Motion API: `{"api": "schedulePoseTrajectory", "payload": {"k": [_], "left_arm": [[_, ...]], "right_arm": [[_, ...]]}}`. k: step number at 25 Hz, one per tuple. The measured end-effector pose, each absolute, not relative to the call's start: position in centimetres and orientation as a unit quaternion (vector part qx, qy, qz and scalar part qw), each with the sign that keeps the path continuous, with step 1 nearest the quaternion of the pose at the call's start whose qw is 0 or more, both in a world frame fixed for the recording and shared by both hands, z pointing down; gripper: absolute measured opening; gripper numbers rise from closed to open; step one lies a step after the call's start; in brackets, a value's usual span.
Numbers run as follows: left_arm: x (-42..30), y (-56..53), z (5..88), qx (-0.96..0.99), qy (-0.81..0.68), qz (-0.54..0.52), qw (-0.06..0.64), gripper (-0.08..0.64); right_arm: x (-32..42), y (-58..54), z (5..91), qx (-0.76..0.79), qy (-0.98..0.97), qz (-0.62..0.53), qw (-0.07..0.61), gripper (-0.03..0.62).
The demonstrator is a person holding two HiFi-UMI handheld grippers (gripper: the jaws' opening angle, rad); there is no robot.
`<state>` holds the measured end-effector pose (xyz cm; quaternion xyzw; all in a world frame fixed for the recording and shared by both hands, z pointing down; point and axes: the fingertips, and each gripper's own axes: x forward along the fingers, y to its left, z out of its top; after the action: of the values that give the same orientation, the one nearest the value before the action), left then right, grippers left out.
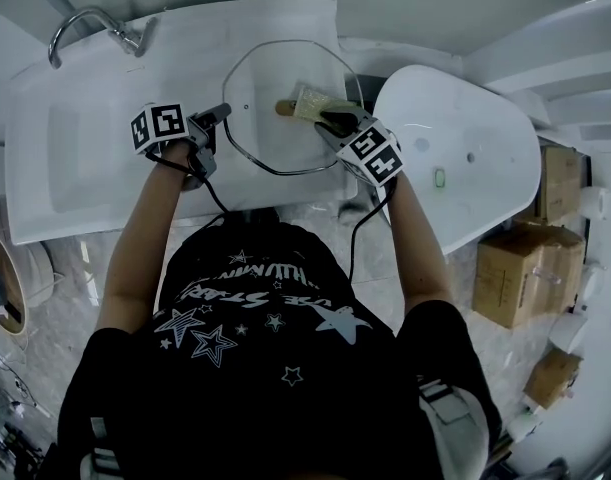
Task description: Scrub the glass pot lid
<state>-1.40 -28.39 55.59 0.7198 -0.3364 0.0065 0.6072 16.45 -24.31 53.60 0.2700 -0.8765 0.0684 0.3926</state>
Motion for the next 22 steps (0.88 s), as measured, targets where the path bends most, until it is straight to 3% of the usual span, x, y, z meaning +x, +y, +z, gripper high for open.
{"api": "schedulePoseTrajectory", "payload": {"k": [22], "left_arm": [[-1.3, -28.4, 55.7, 0.725, -0.329, 0.011, 0.605, 0.058]], "right_arm": [[9.8, -18.0, 50.3, 0.272, -0.903, 0.265, 0.204, 0.077]]}}
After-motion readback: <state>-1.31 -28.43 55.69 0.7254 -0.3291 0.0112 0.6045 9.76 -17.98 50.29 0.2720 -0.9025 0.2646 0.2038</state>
